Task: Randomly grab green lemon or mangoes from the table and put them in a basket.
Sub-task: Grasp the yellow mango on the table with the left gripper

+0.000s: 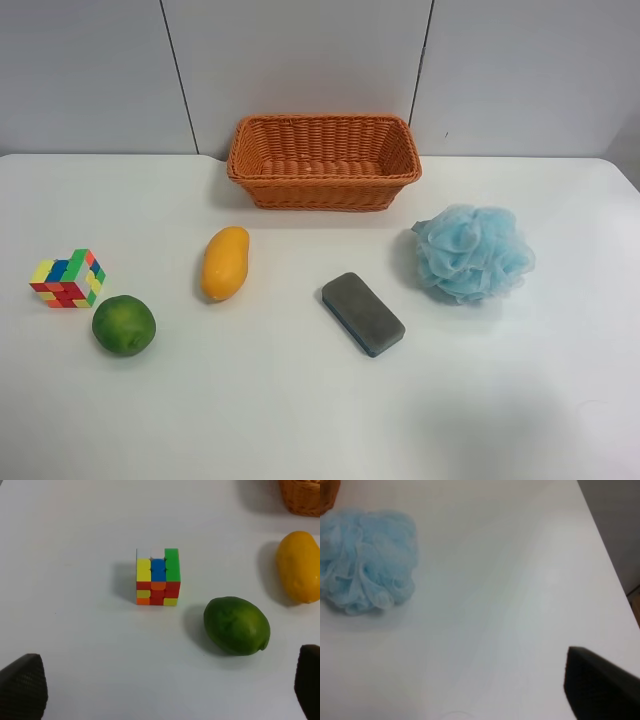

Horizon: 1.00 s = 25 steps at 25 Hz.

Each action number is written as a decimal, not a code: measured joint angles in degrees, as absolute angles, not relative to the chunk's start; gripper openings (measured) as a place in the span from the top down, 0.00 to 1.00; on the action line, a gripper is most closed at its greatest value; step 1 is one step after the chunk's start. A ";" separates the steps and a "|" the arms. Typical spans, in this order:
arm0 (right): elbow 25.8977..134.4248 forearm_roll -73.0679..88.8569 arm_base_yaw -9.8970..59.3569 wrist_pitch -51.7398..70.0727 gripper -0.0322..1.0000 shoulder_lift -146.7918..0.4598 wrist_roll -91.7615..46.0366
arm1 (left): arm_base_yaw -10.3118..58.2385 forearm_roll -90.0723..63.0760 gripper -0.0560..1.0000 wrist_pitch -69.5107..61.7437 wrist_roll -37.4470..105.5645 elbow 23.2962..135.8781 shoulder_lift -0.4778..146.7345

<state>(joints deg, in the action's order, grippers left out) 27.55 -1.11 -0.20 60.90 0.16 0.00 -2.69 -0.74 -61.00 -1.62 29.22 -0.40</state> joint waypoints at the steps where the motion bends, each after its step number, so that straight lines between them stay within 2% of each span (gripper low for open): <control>1: 27.55 -1.11 -0.20 60.90 0.02 0.16 0.00 | -2.69 -0.74 0.01 -61.00 -1.62 29.22 -0.40; 25: 27.55 -1.11 -0.20 60.90 0.02 0.16 0.00 | -2.69 -0.79 0.01 -60.87 -1.62 29.22 1.07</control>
